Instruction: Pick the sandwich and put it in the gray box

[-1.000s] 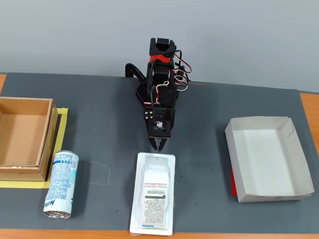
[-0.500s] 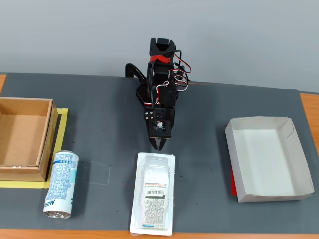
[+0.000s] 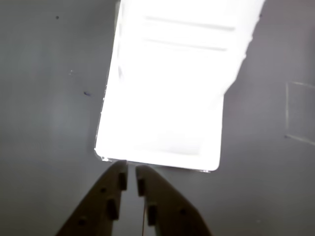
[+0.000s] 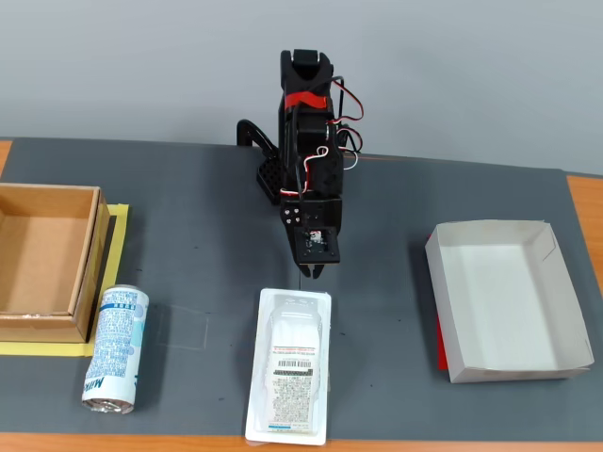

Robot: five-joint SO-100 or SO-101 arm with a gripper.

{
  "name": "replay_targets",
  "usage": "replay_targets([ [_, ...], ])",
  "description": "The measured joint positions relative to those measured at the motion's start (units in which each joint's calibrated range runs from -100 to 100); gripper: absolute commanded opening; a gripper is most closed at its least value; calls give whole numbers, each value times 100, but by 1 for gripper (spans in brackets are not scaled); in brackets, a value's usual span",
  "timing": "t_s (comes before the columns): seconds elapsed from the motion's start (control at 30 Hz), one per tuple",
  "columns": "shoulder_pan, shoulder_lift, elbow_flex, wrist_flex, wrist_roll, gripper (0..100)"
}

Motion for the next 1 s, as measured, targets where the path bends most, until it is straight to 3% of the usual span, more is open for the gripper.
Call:
replay_targets([
  [1.0, 111, 4291, -4706, 0, -996, 2],
])
